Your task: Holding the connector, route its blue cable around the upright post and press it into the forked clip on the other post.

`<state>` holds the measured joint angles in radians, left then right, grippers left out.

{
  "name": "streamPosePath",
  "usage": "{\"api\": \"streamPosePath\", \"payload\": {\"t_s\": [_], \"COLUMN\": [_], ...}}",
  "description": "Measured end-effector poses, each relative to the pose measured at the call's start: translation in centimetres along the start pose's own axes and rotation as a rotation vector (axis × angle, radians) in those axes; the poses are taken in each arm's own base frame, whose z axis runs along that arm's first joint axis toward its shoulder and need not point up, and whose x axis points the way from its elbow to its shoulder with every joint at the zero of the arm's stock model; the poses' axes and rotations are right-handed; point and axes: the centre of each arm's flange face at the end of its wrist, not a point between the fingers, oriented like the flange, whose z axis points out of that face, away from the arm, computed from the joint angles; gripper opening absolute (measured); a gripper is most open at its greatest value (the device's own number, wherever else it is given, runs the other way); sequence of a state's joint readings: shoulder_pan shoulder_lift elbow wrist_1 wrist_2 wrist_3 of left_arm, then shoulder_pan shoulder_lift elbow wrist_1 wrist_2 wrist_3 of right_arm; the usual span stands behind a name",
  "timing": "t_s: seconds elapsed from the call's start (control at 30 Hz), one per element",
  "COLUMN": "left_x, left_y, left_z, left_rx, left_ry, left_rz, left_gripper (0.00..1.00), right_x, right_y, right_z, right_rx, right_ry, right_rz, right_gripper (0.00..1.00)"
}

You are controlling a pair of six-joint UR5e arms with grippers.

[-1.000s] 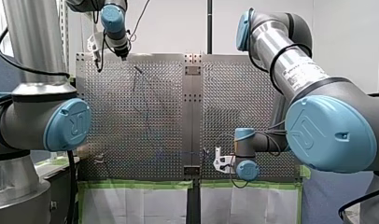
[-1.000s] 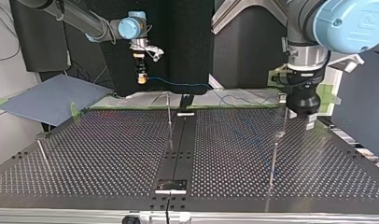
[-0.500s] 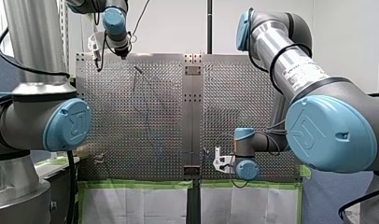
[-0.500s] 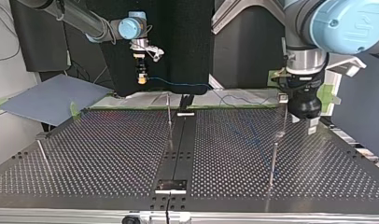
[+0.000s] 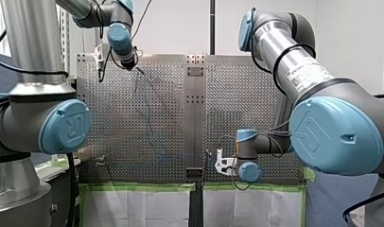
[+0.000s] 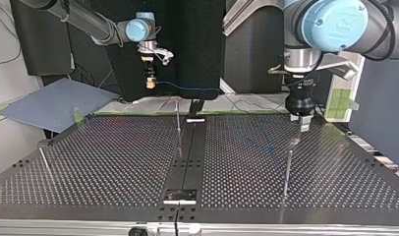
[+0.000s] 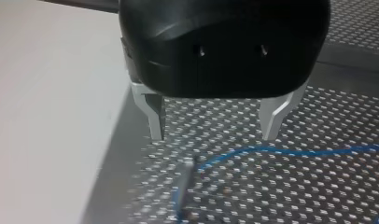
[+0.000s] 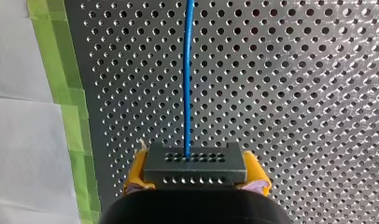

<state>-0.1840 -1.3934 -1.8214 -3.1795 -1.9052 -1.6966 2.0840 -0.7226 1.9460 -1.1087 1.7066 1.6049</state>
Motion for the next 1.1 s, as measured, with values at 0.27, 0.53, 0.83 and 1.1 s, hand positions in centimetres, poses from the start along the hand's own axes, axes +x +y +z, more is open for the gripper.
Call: {"api": "streamPosePath", "payload": {"t_s": [0.27,0.53,0.83,1.1], "left_x": [5.4,6.5,6.1,5.6], "left_y": [-1.2,-3.7,-7.9,-10.5], "left_z": [0.3,0.7,2.0,1.4], "left_rx": [-0.016,-0.013,-0.012,-0.012], "left_ry": [0.050,0.018,-0.055,-0.119], "left_rz": [0.104,0.169,0.220,0.250], "left_gripper": [1.00,1.00,1.00,1.00], "right_x": [0.0,0.0,0.0,0.0], "right_y": [-0.2,-0.3,-0.3,-0.3], "right_z": [-0.1,-0.1,-0.1,-0.1], "right_rx": [0.004,0.005,0.005,0.004], "right_ry": [0.000,0.002,0.003,0.002], "right_rz": [0.002,0.006,0.009,0.009], "right_gripper": [0.00,0.00,0.00,0.00]}}
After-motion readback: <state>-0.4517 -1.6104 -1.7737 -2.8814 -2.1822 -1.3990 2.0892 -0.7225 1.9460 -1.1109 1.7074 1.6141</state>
